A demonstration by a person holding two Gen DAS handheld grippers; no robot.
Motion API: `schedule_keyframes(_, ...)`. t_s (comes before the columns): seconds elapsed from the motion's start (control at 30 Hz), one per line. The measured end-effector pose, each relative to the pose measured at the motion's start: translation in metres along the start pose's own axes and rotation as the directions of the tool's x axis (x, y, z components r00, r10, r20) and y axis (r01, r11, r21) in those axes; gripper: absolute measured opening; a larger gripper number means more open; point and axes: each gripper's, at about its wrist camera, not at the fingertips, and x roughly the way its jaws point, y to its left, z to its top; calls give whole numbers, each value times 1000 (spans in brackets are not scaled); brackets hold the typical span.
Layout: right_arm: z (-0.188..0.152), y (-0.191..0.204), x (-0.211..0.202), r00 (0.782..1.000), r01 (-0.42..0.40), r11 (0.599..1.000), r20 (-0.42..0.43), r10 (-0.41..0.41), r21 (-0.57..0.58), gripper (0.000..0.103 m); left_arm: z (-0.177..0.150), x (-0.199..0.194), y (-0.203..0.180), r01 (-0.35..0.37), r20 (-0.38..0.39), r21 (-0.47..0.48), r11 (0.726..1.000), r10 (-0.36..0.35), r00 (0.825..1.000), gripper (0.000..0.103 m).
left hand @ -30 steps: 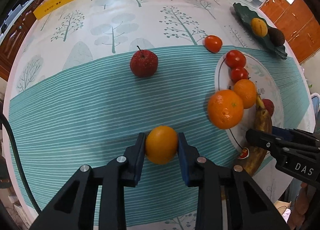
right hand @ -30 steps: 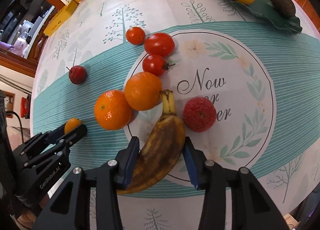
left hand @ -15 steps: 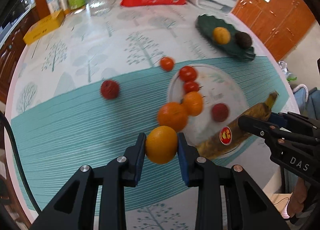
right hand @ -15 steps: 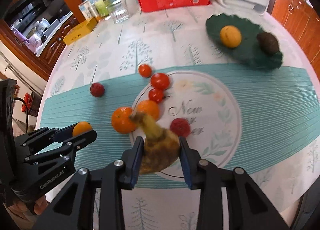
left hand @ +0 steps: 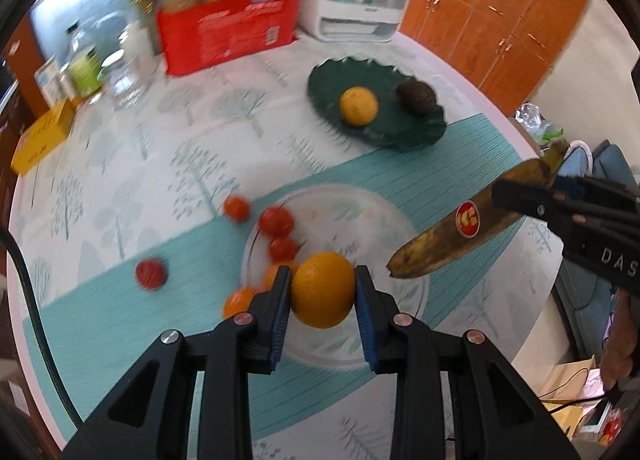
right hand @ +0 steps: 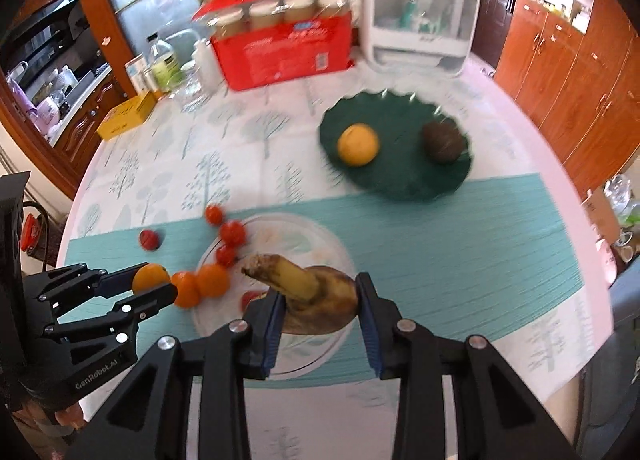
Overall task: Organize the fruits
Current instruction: 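Carry the orange and banana onto the green plate and open both tools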
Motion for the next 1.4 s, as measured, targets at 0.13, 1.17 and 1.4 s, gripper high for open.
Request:
schedule_keyframes(0.13, 24, -27, 3, 999, 41, 999, -6, -41, -32, 34, 36, 11, -20, -25, 12, 28, 999, 25, 1000, 29)
schedule_keyframes(1.17, 177, -98, 206, 979, 31, 989, -195, -60, -147, 35, 229, 183, -36, -112, -58, -51, 992, 109, 992, 29)
schedule_keyframes(1.4, 183, -95, 205, 988, 28, 988, -148, -50, -150, 36, 231, 199, -38, -104, -74, -46, 994, 100, 992, 29)
